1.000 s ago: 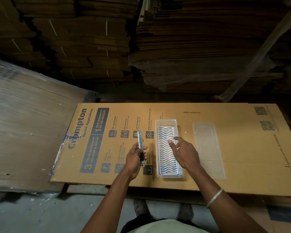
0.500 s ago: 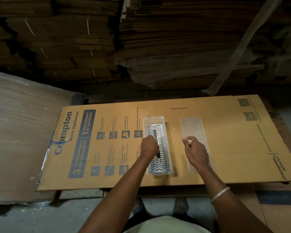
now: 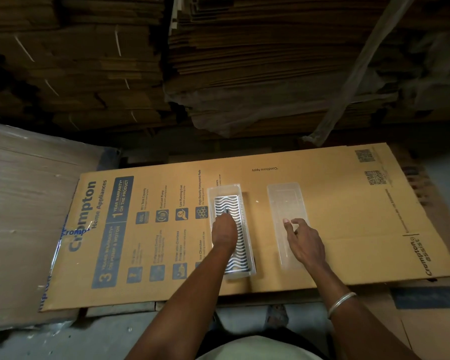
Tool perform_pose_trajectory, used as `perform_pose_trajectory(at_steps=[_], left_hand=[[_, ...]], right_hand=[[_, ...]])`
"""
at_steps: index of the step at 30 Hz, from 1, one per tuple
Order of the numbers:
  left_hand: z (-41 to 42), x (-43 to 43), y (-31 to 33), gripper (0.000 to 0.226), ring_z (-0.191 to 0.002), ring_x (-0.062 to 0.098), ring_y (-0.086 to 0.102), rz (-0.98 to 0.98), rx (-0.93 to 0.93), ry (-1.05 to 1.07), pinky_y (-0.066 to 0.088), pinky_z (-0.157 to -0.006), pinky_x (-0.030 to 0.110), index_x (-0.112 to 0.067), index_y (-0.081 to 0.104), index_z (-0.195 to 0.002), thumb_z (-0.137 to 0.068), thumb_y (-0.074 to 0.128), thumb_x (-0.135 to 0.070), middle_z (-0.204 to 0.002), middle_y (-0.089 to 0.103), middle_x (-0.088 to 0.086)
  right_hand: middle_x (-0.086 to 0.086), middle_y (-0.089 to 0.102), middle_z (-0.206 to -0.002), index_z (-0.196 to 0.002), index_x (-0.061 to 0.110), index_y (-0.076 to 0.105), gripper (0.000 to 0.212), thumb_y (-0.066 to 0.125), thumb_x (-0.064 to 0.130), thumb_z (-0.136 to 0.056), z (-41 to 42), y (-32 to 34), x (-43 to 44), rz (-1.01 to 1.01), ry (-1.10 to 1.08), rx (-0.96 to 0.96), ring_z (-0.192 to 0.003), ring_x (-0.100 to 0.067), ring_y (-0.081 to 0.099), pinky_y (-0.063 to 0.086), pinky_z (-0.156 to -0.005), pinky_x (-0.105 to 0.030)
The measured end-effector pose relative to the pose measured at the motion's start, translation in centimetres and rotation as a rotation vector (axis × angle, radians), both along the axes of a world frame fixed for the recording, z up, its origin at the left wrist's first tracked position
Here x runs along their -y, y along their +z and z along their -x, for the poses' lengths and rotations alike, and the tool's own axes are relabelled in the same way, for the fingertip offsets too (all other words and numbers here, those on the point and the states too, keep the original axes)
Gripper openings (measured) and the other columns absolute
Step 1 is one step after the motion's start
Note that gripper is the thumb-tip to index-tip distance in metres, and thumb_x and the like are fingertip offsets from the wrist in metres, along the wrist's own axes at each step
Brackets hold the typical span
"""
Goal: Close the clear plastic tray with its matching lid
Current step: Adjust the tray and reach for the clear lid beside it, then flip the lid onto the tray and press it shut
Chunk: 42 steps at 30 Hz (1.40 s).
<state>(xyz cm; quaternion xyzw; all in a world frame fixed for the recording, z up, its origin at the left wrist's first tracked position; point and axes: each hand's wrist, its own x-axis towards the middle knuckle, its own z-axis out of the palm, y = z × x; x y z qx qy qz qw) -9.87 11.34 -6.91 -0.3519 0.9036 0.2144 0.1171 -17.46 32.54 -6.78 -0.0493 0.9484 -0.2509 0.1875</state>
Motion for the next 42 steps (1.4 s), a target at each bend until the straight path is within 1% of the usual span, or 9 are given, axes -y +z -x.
perform_pose_trajectory(at_steps=[5,11,15,22,28,32,35,39,42], left_hand=[[-0.2,-0.3,-0.7,0.028,-0.115,0.029,0.067,0.039,0.003,-0.028,0.054,-0.093,0.035,-0.002,0.062,-0.121,-0.099,0.047,0.005,-0.123,0.065,0.017],[-0.8,0.0,-1.2,0.026,-0.119,0.022,0.060,0.053,0.016,-0.066,0.051,-0.095,0.030,-0.006,0.063,-0.118,-0.093,0.063,0.002,-0.123,0.066,0.012],[-1.1,0.1,-1.6,0.028,-0.116,0.019,0.060,0.080,0.044,-0.144,0.051,-0.094,0.028,-0.006,0.064,-0.119,-0.092,0.068,-0.003,-0.123,0.065,0.010],[-1.0,0.0,-1.1,0.035,-0.111,0.025,0.069,0.148,0.041,-0.193,0.055,-0.091,0.032,-0.003,0.063,-0.125,-0.092,0.059,0.008,-0.129,0.062,0.017],[-2.8,1.7,1.4,0.027,-0.108,0.023,0.064,0.134,-0.204,-0.196,0.058,-0.077,0.040,-0.016,0.066,-0.120,-0.094,0.065,-0.014,-0.117,0.067,0.002],[-5.2,4.1,1.4,0.025,-0.084,0.014,0.058,-0.020,-0.423,-0.042,0.045,-0.069,0.026,-0.019,0.065,-0.115,-0.095,0.068,-0.033,-0.106,0.063,-0.003],[-7.1,5.3,0.5,0.018,-0.075,0.014,0.060,-0.261,-0.529,0.201,0.051,-0.072,0.033,-0.019,0.065,-0.108,-0.093,0.072,-0.026,-0.097,0.065,-0.004],[-9.5,5.7,0.0,0.012,-0.079,0.024,0.068,-0.574,-0.432,0.400,0.058,-0.075,0.043,-0.020,0.065,-0.104,-0.102,0.057,-0.028,-0.099,0.071,0.002],[-11.0,5.6,0.2,0.019,-0.077,0.019,0.069,-0.759,-0.278,0.362,0.061,-0.077,0.042,-0.021,0.067,-0.106,-0.103,0.054,-0.034,-0.098,0.073,0.004]], right_hand=[[-0.006,0.071,-0.104,-0.131,0.017,0.058,0.062,0.040,0.064,-0.096,1.0,-0.5,0.0,-0.015,0.006,-0.029,-0.103,-0.029,0.065,0.047,-0.073,-0.036],[-0.015,0.044,-0.136,-0.144,0.018,0.044,0.084,0.057,0.073,-0.082,1.1,-1.2,0.2,-0.298,0.072,-0.002,-0.124,-0.034,0.042,0.045,-0.093,-0.043],[-0.018,0.036,-0.140,-0.146,0.020,0.029,0.109,0.064,0.084,-0.065,0.7,-1.4,0.9,-0.374,0.092,0.046,-0.127,-0.036,0.038,0.049,-0.090,-0.045],[-0.020,0.033,-0.138,-0.147,0.018,0.021,0.114,0.078,0.069,-0.063,0.8,-1.4,2.0,-0.384,0.038,0.077,-0.125,-0.038,0.035,0.052,-0.086,-0.048],[-0.021,0.034,-0.134,-0.148,0.024,0.017,0.117,0.077,0.072,-0.060,0.8,-0.2,1.8,-0.369,0.031,0.103,-0.120,-0.038,0.037,0.053,-0.085,-0.051],[-0.022,0.033,-0.136,-0.153,0.029,0.016,0.117,0.076,0.073,-0.063,-0.4,1.6,3.1,-0.314,0.058,0.118,-0.121,-0.039,0.037,0.052,-0.087,-0.050],[-0.021,0.033,-0.137,-0.155,0.030,0.013,0.117,0.073,0.076,-0.065,-1.7,3.4,4.9,-0.266,0.099,0.114,-0.123,-0.039,0.036,0.048,-0.085,-0.048],[-0.021,0.031,-0.137,-0.155,0.033,0.009,0.116,0.068,0.080,-0.066,-3.9,5.5,8.2,-0.238,0.195,0.091,-0.123,-0.038,0.036,0.048,-0.084,-0.045],[-0.020,0.029,-0.138,-0.154,0.033,0.008,0.117,0.067,0.081,-0.066,-5.4,6.0,11.0,-0.261,0.280,0.107,-0.123,-0.037,0.035,0.049,-0.084,-0.045]])
